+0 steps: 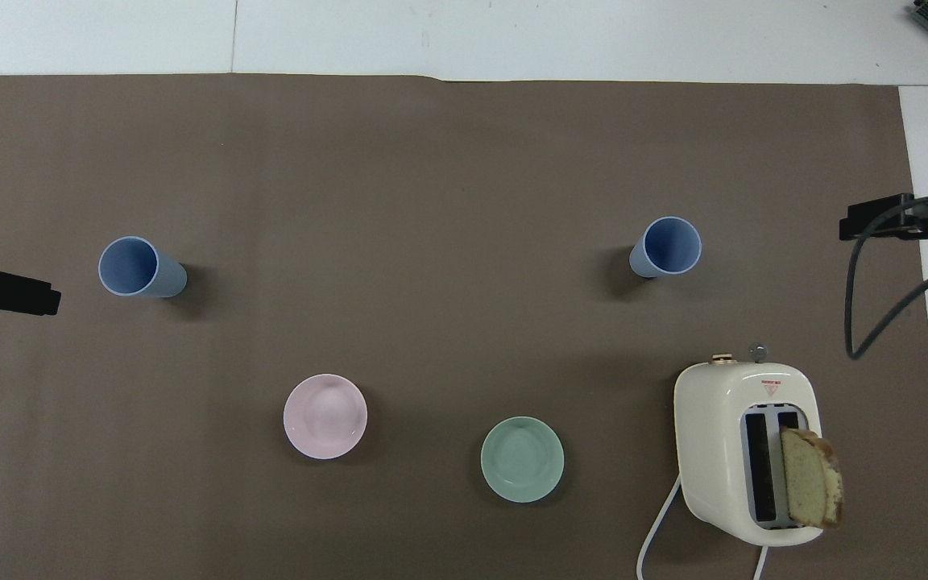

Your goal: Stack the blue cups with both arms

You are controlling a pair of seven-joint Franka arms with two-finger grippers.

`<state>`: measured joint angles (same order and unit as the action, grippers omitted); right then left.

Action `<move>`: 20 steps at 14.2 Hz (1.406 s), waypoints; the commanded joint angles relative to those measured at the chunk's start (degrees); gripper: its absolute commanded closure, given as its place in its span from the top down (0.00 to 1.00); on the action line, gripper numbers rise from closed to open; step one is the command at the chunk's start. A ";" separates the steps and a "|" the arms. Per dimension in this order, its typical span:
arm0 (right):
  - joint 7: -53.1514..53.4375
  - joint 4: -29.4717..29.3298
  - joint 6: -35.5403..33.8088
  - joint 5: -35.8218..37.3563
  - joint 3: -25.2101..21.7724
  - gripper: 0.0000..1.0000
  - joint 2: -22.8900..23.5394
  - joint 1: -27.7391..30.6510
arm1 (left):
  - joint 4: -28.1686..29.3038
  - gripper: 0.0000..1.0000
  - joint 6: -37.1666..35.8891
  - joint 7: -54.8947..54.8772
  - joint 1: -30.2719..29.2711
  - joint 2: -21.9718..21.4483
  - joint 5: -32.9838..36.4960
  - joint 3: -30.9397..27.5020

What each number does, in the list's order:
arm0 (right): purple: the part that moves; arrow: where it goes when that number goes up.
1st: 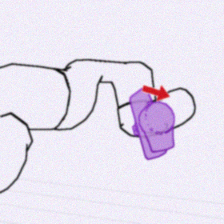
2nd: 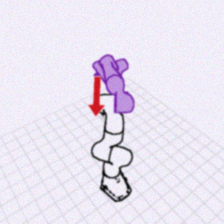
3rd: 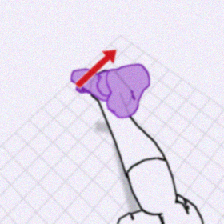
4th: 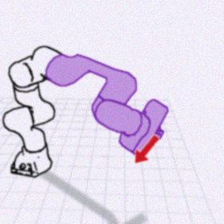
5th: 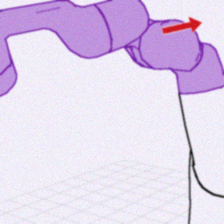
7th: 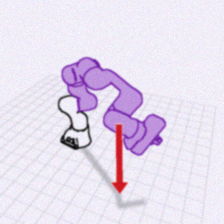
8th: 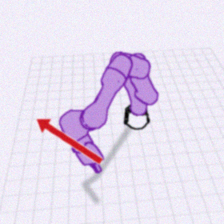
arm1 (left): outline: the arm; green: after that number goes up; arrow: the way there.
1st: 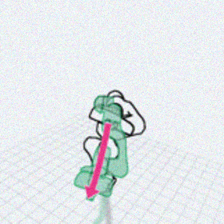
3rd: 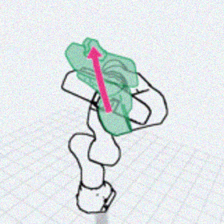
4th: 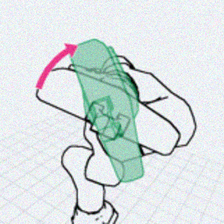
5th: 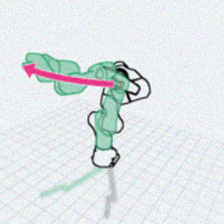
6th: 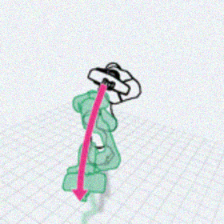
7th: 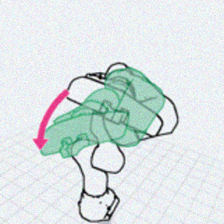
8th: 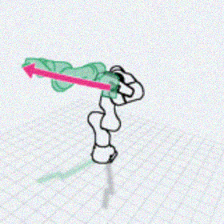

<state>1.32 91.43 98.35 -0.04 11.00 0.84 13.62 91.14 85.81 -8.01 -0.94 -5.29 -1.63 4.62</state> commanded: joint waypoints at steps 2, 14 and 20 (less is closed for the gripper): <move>-0.79 0.59 -0.09 -1.02 0.08 1.00 -0.49 0.27 | 0.53 1.00 0.32 -0.77 0.32 -0.34 0.23 -0.31; -0.79 0.59 -0.09 -0.93 0.08 1.00 -0.58 0.27 | 0.97 1.00 0.94 -0.86 0.23 -0.42 0.14 -0.40; -0.79 0.68 -0.09 -1.02 0.08 1.00 -0.58 0.18 | 1.24 1.00 3.48 -0.51 -5.21 0.97 -0.30 -0.40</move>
<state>1.32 91.44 98.35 -0.04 11.00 0.84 13.62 91.35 87.42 -8.05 -3.61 -5.04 -1.59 4.17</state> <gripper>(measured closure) 0.000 0.000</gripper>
